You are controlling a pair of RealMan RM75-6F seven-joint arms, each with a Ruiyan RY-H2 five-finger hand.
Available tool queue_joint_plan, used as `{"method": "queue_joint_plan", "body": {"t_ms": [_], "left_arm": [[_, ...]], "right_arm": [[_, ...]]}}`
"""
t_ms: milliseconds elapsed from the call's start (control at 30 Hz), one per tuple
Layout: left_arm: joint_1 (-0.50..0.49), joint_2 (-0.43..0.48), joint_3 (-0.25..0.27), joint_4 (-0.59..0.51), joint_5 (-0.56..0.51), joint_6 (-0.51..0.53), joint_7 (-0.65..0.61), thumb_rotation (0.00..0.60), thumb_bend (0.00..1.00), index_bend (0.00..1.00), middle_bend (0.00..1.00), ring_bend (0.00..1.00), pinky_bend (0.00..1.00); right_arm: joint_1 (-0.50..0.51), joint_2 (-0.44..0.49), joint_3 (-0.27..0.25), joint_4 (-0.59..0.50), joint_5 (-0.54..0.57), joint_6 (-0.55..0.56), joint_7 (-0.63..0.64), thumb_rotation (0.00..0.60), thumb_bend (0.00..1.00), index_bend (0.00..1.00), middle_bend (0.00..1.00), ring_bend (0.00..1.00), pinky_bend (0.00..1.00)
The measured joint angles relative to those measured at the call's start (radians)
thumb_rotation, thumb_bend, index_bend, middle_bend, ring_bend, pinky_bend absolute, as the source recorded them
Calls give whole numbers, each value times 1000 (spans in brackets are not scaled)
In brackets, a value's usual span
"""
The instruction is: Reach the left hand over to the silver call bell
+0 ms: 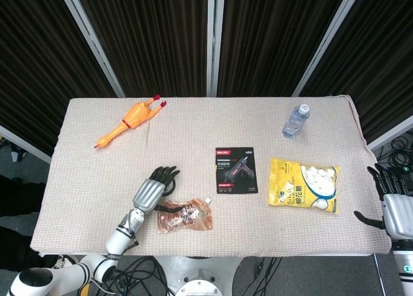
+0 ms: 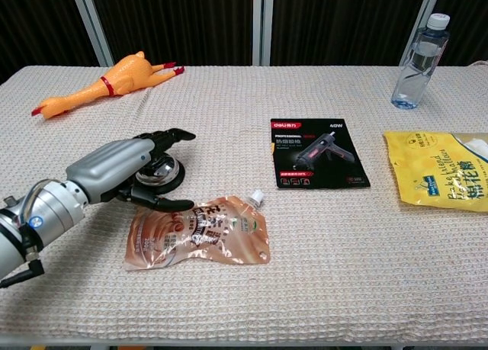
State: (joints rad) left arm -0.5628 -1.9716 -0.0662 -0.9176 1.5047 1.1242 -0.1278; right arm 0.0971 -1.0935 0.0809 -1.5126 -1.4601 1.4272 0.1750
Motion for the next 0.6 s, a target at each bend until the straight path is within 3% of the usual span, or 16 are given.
{"method": "queue_joint_plan", "body": {"t_ms": [367, 600], "left_arm": [[11, 9, 19, -3, -30, -51, 13, 251, 0, 42, 0, 0, 0], [0, 31, -22, -29, -23, 9, 26, 252, 0, 42, 0, 0, 0]], "right_arm": [[6, -5, 1, 8, 3, -12, 7, 600, 0, 0, 0, 0, 0], [6, -4, 1, 9, -2, -9, 14, 600, 0, 0, 0, 0, 0]]}}
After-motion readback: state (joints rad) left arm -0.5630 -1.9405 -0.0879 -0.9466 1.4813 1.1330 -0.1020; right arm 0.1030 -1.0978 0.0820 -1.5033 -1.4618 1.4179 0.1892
